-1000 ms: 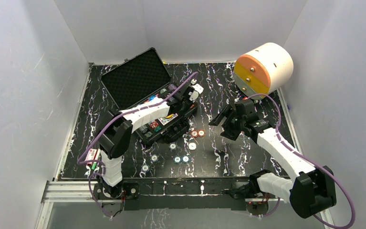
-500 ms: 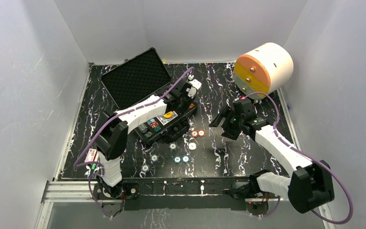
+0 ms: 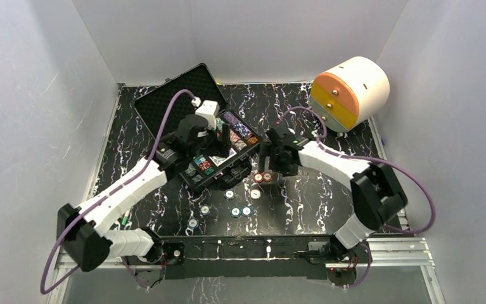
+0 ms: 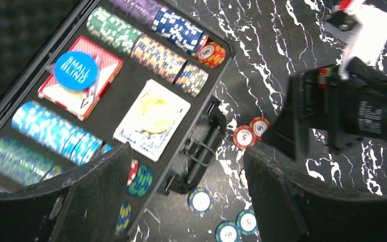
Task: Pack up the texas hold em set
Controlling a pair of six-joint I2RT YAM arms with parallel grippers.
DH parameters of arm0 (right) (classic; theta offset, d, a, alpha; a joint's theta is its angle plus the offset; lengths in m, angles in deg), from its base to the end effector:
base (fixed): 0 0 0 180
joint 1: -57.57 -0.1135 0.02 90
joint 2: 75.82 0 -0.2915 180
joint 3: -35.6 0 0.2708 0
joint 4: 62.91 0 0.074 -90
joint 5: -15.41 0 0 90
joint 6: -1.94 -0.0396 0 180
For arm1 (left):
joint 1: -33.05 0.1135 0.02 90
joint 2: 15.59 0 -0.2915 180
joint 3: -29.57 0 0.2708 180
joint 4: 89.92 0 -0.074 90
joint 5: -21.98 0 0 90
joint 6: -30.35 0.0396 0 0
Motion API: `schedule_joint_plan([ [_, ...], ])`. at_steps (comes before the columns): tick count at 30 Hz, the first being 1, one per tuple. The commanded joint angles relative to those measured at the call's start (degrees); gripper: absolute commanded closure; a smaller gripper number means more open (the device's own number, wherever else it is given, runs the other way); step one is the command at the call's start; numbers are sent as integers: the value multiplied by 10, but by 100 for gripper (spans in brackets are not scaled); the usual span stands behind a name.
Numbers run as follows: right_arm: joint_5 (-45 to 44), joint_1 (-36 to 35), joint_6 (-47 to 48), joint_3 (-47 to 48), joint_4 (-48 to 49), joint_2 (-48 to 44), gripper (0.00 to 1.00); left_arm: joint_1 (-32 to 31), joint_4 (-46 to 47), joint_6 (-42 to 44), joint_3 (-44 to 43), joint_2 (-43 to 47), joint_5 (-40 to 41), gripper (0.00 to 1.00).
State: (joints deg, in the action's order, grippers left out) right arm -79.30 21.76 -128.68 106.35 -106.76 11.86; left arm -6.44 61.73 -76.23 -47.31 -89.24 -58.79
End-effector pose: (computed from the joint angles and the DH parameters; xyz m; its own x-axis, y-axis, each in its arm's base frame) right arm 0.2636 0.1861 0.2269 -0.8957 0.1539 -0.4172 0.0428 0.9637 0.2634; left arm 0.2438 -0.1927 0.3605 -0.4611 0.0150 -0.8872 0.4007 0.8956 -0.1931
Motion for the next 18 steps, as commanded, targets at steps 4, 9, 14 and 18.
schedule_joint_plan([
  [4,-126,-81,58,118,-64,114,2,2,-9,-26,48,157,99,14],
  [9,-140,-102,64,152,-78,177,2,1,-8,-12,48,196,130,11],
  [14,-151,-106,61,155,-80,195,2,1,-16,-12,44,191,134,10],
  [18,-165,-106,59,139,-71,195,2,1,-14,-13,43,181,129,10],
])
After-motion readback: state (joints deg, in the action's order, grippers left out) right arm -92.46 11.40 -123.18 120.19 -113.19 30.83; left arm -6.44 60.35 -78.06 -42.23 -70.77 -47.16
